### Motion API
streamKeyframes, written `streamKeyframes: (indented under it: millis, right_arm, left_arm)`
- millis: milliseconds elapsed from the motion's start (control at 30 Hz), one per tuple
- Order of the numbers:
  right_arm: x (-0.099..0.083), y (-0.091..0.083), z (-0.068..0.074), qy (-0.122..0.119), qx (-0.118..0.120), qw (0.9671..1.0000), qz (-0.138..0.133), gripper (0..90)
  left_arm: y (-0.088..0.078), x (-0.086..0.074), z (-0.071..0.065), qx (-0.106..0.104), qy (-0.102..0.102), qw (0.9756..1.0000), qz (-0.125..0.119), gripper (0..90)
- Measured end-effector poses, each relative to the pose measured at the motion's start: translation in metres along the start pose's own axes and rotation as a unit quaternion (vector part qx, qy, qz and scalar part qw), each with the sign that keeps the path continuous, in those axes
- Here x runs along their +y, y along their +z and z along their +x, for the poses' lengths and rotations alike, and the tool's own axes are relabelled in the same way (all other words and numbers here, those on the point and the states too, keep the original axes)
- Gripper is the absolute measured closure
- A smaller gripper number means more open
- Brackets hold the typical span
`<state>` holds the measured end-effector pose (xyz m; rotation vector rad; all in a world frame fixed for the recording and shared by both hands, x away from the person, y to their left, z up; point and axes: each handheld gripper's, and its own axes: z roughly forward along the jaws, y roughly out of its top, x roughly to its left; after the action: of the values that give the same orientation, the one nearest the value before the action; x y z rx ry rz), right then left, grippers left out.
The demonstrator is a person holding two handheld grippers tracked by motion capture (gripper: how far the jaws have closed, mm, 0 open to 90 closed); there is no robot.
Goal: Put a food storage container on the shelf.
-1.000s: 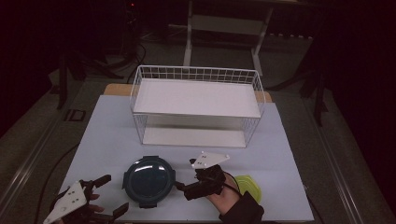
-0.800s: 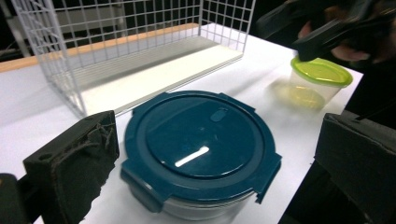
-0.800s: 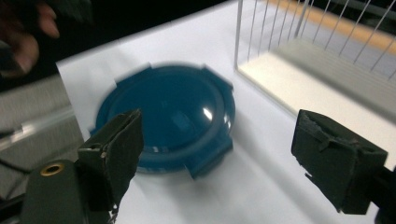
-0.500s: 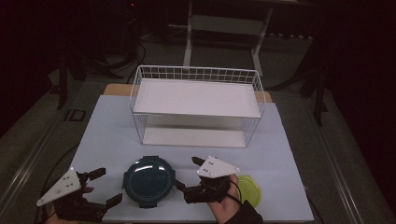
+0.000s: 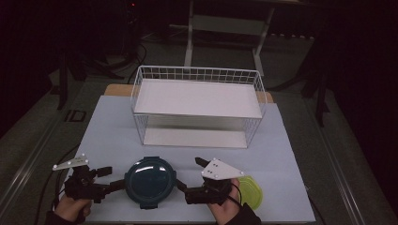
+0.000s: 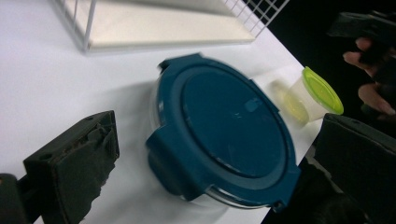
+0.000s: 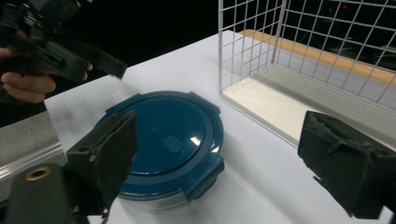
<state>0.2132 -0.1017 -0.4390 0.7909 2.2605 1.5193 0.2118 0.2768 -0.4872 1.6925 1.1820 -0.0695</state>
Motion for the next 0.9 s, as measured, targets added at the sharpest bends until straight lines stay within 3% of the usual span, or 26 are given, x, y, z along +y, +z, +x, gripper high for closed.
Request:
streamKeyframes:
  millis: [67, 233, 267, 300, 333, 367, 467, 500, 533, 600, 733, 833, 867, 900]
  right_arm:
    - [-0.002, 0.002, 0.0, 0.0, 0.006, 1.0, 0.001, 10.5]
    - [-0.009, 0.009, -0.001, 0.01, -0.002, 0.9999, 0.013, 10.5]
    - [-0.012, 0.011, -0.003, 0.015, 0.001, 0.9997, 0.017, 10.5]
    - [-0.012, 0.011, -0.003, 0.017, 0.0, 0.9997, 0.019, 10.6]
    - [-0.013, 0.012, -0.003, 0.019, -0.001, 0.9996, 0.022, 10.8]
    - [-0.014, 0.013, -0.004, 0.018, 0.001, 0.9996, 0.023, 11.1]
    - [-0.014, 0.013, -0.003, 0.019, 0.002, 0.9995, 0.026, 11.1]
    - [-0.015, 0.014, -0.003, 0.017, 0.003, 0.9994, 0.029, 11.5]
    - [-0.016, 0.016, -0.003, 0.016, 0.005, 0.9993, 0.034, 13.0]
    - [-0.016, 0.017, -0.003, 0.016, 0.005, 0.9991, 0.038, 13.1]
    - [-0.016, 0.017, -0.004, 0.02, 0.004, 0.9989, 0.042, 13.3]
    - [-0.017, 0.017, -0.004, 0.021, 0.004, 0.9988, 0.044, 13.4]
    - [-0.017, 0.017, -0.004, 0.02, 0.003, 0.9988, 0.044, 13.5]
    - [-0.017, 0.017, -0.004, 0.02, 0.003, 0.9988, 0.044, 13.5]
  left_arm:
    - [0.004, -0.001, 0.006, 0.003, -0.022, 0.9997, 0.013, 0.0]
    - [0.012, 0.0, 0.012, 0.0, -0.046, 0.9979, 0.045, 0.0]
    - [0.016, 0.0, 0.018, -0.011, -0.072, 0.9956, 0.059, 0.0]
    - [0.018, 0.0, 0.021, -0.015, -0.083, 0.9943, 0.065, 0.0]
    - [0.018, 0.0, 0.021, -0.015, -0.083, 0.9943, 0.065, 1.1]
    - [0.021, 0.0, 0.027, -0.012, -0.102, 0.9918, 0.075, 4.7]
    - [0.023, -0.001, 0.03, -0.01, -0.11, 0.9906, 0.081, 8.5]
    - [0.025, -0.002, 0.034, -0.015, -0.13, 0.988, 0.082, 8.5]
    - [0.026, -0.003, 0.036, -0.021, -0.137, 0.987, 0.081, 16.5]
    - [0.027, -0.004, 0.039, -0.038, -0.157, 0.9836, 0.081, 22.7]
    - [0.028, -0.006, 0.044, -0.071, -0.168, 0.9806, 0.072, 41.2]
    - [0.031, -0.008, 0.047, -0.083, -0.18, 0.9771, 0.078, 49.3]
    - [0.032, -0.009, 0.05, -0.098, -0.189, 0.9735, 0.083, 49.2]
    - [0.032, -0.009, 0.05, -0.098, -0.189, 0.9735, 0.083, 49.8]
